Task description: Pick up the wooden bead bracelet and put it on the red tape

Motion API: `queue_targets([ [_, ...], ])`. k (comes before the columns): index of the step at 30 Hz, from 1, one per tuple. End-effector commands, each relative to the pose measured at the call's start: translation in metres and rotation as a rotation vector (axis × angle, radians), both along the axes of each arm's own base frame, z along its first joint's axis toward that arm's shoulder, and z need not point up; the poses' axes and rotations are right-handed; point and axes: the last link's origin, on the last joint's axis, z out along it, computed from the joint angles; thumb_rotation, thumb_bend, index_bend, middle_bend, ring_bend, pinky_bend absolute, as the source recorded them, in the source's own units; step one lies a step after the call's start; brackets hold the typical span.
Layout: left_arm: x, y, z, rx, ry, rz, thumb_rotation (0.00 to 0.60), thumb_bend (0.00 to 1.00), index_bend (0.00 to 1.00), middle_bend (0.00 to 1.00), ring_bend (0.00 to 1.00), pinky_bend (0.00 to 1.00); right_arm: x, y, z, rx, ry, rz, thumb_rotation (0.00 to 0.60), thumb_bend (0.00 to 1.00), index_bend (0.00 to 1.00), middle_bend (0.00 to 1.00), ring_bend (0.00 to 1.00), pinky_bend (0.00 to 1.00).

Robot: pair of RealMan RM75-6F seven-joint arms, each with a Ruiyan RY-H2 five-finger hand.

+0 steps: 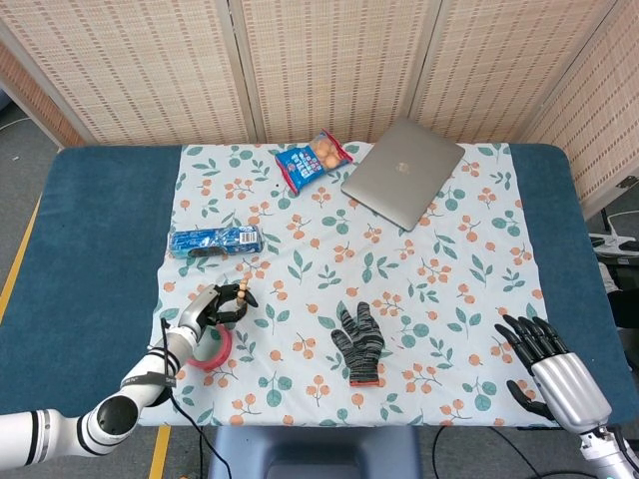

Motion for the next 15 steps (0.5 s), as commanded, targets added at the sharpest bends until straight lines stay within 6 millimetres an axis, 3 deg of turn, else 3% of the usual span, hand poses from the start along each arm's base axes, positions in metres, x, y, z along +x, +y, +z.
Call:
queue_targets([
  [1,-0.0018,0.0009,-0.0009,0.008,-0.015,0.019,0.6,0.36,0.5,0.4,0.14,0.01,0.0001,0.0002,-0.0004,0.002,0.001,0.001,0.583,0.3,0.0,0.0,0.0,0.0],
  [3,-0.0024,0.0014,-0.0011,0.009,-0.028,0.034,0.592,0.35,0.52,0.4,0.14,0.01,0.0003,0.0003,-0.0008,0.005,0.001,0.002,0.583,0.3,0.0,0.0,0.0,0.0],
  [6,-0.0029,0.0023,-0.0007,0.011,-0.052,0.058,0.449,0.32,0.55,0.42,0.14,0.0,0.0001,0.0001,-0.0018,0.01,0.004,0.0,0.584,0.3,0.0,0.0,0.0,0.0],
  [7,-0.0035,0.0028,-0.0003,0.013,-0.054,0.062,0.426,0.32,0.56,0.42,0.14,0.0,0.0002,0.0,-0.0021,0.011,0.005,0.0,0.584,0.3,0.0,0.0,0.0,0.0],
  [15,-0.0084,0.0039,0.0013,0.02,-0.045,0.082,0.404,0.31,0.68,0.46,0.14,0.0,0.0009,0.0001,-0.0049,0.024,0.01,0.002,0.583,0.3,0.0,0.0,0.0,0.0],
])
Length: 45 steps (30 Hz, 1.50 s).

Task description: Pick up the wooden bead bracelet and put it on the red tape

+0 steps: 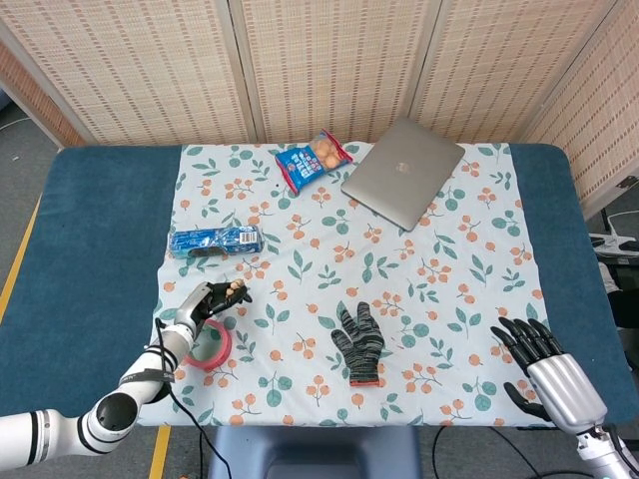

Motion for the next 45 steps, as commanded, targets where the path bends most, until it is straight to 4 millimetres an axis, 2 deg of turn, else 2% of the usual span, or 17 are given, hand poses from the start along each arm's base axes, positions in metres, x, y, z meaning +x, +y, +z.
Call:
queue_targets([
  [1,-0.001,0.0,0.001,-0.004,0.009,-0.003,0.402,0.31,0.68,0.47,0.14,0.0,0.0,0.0,0.0,0.001,0.0,0.001,0.583,0.3,0.0,0.0,0.0,0.0],
  [6,-0.002,-0.001,0.002,-0.011,0.039,-0.021,0.408,0.34,0.69,0.47,0.14,0.0,0.001,0.0,0.0,-0.001,-0.005,0.003,0.583,0.3,0.0,0.0,0.0,0.0],
  [10,-0.001,-0.004,0.002,-0.023,0.029,-0.016,0.441,0.42,0.7,0.47,0.15,0.0,0.001,0.001,0.0,0.001,-0.005,0.008,0.583,0.3,0.0,0.0,0.0,0.0],
  [16,-0.001,-0.007,0.001,-0.031,0.015,-0.027,0.411,0.56,0.65,0.44,0.14,0.0,0.002,0.002,0.001,0.002,-0.006,0.01,0.584,0.3,0.0,0.0,0.0,0.0],
  [21,-0.001,-0.007,0.001,-0.028,-0.011,-0.023,0.388,0.51,0.62,0.43,0.14,0.0,0.001,0.002,0.001,0.001,-0.006,0.009,0.585,0.3,0.0,0.0,0.0,0.0],
  [25,-0.002,-0.007,0.0,-0.026,-0.014,-0.026,0.367,0.51,0.61,0.43,0.13,0.0,0.001,0.002,0.001,0.004,-0.004,0.01,0.585,0.3,0.0,0.0,0.0,0.0],
  [31,-0.003,-0.007,0.0,-0.027,-0.008,-0.034,0.355,0.68,0.59,0.42,0.13,0.0,0.001,0.002,0.001,0.004,-0.004,0.009,0.584,0.3,0.0,0.0,0.0,0.0],
  [35,-0.003,-0.007,0.0,-0.028,-0.015,-0.029,0.353,0.85,0.6,0.42,0.13,0.0,0.002,0.002,0.001,0.007,-0.003,0.01,0.585,0.3,0.0,0.0,0.0,0.0],
  [39,-0.003,-0.007,0.0,-0.028,-0.017,-0.028,0.358,0.96,0.6,0.42,0.12,0.0,0.002,0.003,0.001,0.007,-0.003,0.01,0.585,0.3,0.0,0.0,0.0,0.0],
  [41,-0.002,-0.007,0.0,-0.029,-0.018,-0.03,0.363,1.0,0.59,0.42,0.12,0.0,0.002,0.002,0.001,0.005,-0.004,0.01,0.584,0.3,0.0,0.0,0.0,0.0],
  [43,-0.002,-0.008,0.001,-0.034,-0.019,-0.035,0.373,1.0,0.58,0.41,0.12,0.0,0.002,0.003,0.001,0.006,-0.004,0.01,0.585,0.3,0.0,0.0,0.0,0.0],
  [45,0.0,-0.01,0.0,-0.049,-0.02,-0.045,0.416,1.0,0.56,0.4,0.11,0.0,0.002,0.003,0.002,0.005,-0.006,0.011,0.585,0.3,0.0,0.0,0.0,0.0],
])
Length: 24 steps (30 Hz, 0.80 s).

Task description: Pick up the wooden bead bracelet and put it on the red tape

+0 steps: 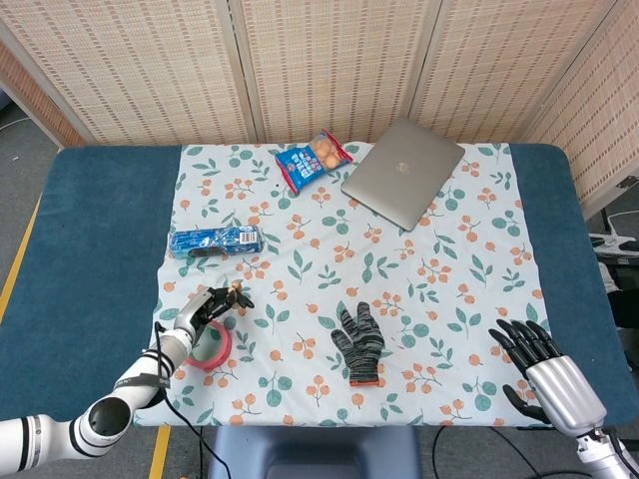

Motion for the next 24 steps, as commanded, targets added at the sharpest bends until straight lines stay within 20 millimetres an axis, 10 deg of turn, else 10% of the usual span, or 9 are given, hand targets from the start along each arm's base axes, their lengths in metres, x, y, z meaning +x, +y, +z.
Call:
queue_targets([
  [1,0.0014,-0.0022,-0.0009,-0.019,-0.002,-0.01,0.443,1.0,0.55,0.39,0.11,0.0,0.0,0.0002,0.0006,-0.001,-0.001,0.0,0.586,0.3,0.0,0.0,0.0,0.0],
  [5,0.0042,-0.0045,-0.003,-0.062,-0.012,-0.031,0.593,1.0,0.5,0.34,0.08,0.0,0.0,0.0004,0.0014,-0.003,-0.004,0.001,0.585,0.3,0.0,0.0,0.0,0.0],
  [24,0.0038,-0.0064,-0.0038,-0.076,0.095,-0.111,0.6,1.0,0.5,0.33,0.08,0.04,-0.0002,0.0006,0.0037,-0.012,-0.01,0.002,0.585,0.3,0.0,0.0,0.0,0.0],
])
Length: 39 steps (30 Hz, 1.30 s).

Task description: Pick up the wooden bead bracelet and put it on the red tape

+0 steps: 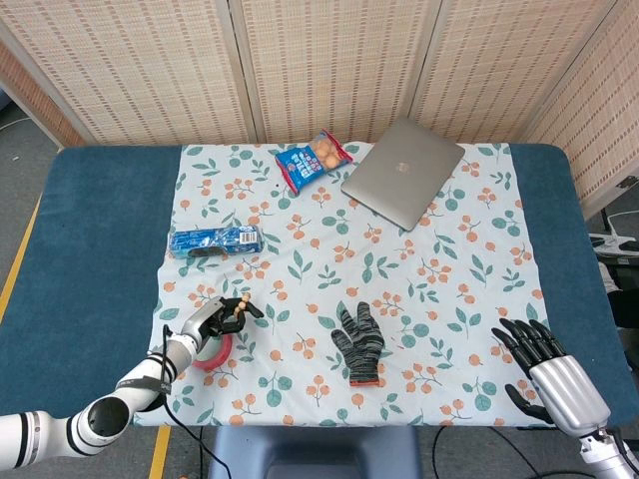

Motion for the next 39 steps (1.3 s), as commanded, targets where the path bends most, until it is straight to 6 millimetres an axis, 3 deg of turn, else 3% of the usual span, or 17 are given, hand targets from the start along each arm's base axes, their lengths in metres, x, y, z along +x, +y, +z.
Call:
queue_targets([
  [1,-0.0008,0.0,0.0005,0.015,0.032,-0.019,0.6,1.0,0.5,0.33,0.09,0.06,0.0001,0.0001,0.0002,-0.001,0.0,0.0,0.585,0.3,0.0,0.0,0.0,0.0],
  [7,-0.0019,-0.0008,0.002,0.045,0.066,-0.025,0.6,1.0,0.53,0.36,0.14,0.16,0.0001,0.0,0.0004,-0.001,-0.003,0.0,0.583,0.31,0.0,0.0,0.0,0.0],
  [15,0.0009,-0.0016,0.0039,0.068,0.026,0.003,0.6,0.99,0.49,0.36,0.14,0.16,0.0004,0.0,-0.0006,0.005,-0.002,0.002,0.587,0.31,0.0,0.0,0.0,0.0],
  [27,0.0016,-0.0051,0.0013,0.071,-0.047,0.019,0.6,0.52,0.49,0.36,0.13,0.07,-0.0002,-0.0012,-0.0022,0.01,0.004,-0.003,0.597,0.3,0.0,0.0,0.0,0.0],
  [31,0.0001,-0.0053,0.0008,0.068,-0.059,0.024,0.6,0.44,0.49,0.35,0.11,0.04,-0.0003,-0.0013,-0.0025,0.013,0.005,-0.003,0.597,0.3,0.0,0.0,0.0,0.0],
  [36,-0.0013,-0.0043,0.0012,0.075,-0.072,0.045,0.593,0.4,0.52,0.36,0.11,0.02,-0.0002,-0.0012,-0.0029,0.014,0.005,-0.002,0.596,0.3,0.0,0.0,0.0,0.0],
  [39,-0.001,-0.0039,0.0022,0.07,-0.104,0.076,0.499,0.4,0.55,0.36,0.1,0.0,-0.0003,-0.0009,-0.0035,0.018,0.008,-0.003,0.598,0.3,0.0,0.0,0.0,0.0],
])
